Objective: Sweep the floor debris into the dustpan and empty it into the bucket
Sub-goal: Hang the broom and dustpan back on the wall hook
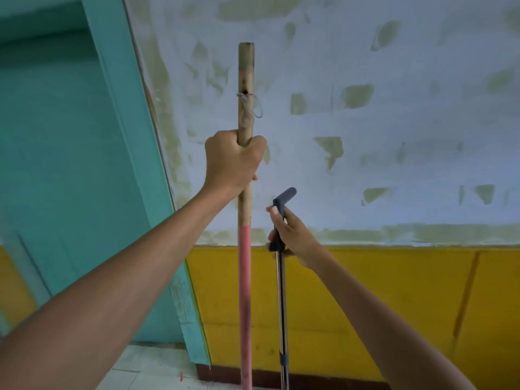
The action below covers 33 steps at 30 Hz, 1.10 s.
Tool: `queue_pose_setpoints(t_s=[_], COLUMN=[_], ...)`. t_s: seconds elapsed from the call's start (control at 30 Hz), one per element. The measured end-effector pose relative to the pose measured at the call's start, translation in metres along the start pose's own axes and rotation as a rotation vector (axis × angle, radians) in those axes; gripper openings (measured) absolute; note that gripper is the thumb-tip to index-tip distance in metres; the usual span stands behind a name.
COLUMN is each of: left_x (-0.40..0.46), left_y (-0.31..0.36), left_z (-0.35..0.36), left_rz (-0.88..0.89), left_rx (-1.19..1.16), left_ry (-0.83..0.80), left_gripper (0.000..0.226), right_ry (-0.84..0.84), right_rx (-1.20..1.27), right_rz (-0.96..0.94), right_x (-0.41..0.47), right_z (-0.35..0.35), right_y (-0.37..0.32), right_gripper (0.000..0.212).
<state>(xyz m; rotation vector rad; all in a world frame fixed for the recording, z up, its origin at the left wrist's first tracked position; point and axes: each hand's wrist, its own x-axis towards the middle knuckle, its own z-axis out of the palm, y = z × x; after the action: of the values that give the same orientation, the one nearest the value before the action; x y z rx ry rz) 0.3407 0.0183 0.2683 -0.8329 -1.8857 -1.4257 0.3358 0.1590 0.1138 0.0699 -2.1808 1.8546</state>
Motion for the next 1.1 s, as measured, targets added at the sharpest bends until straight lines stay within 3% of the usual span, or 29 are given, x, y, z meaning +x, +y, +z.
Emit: queue_pose_setpoints(t_s=[0.1, 0.27, 0.43, 0.67, 0.77, 0.83, 0.97, 1.1], left_x=[0.011, 0.033, 0.052, 0.058, 0.062, 0.066, 0.072, 0.079], left_y=[-0.005, -0.008, -0.025, -0.045, -0.049, -0.050, -0.055, -0.057], left_z=[0.017, 0.037, 0.037, 0.037, 0.035, 0.032, 0.024, 0.022], left_rz=[-0.037, -0.001, 0.007, 0.101, 0.109, 0.106, 0.106, 0.145], left_rx=[-0.058, 0.003, -0.021, -0.069, -0.102, -0.130, -0.147, -0.138], left_ry=[0.037, 0.071, 0.102, 0.124, 0.119, 0.121, 0.155, 0.172], left_gripper=[0.037, 0.034, 0.035, 0.038, 0.039, 0.039, 0.037, 0.037], right_ry=[0.059, 0.052, -0.026, -0.079, -0.154, -0.202, -0.224, -0.114], right_rx=[0.125, 0.284, 0.251, 0.158, 0.242, 0.165, -0.179, -0.252], right_rz=[-0.001, 0.015, -0.046, -0.083, -0.172, -0.282, -0.298, -0.315], right_x=[0.020, 0.041, 0.045, 0.054, 0.053, 0.052, 0.055, 0.062], right_z=[0.010, 0.027, 0.027, 0.035, 0.039, 0.035, 0.031, 0.045], right_y=[-0.010, -0.018, -0.021, -0.016, -0.012, -0.011, -0.013, -0.012], right_gripper=[0.058, 0.034, 0.075, 0.079, 0.067, 0.049, 0.059, 0.048])
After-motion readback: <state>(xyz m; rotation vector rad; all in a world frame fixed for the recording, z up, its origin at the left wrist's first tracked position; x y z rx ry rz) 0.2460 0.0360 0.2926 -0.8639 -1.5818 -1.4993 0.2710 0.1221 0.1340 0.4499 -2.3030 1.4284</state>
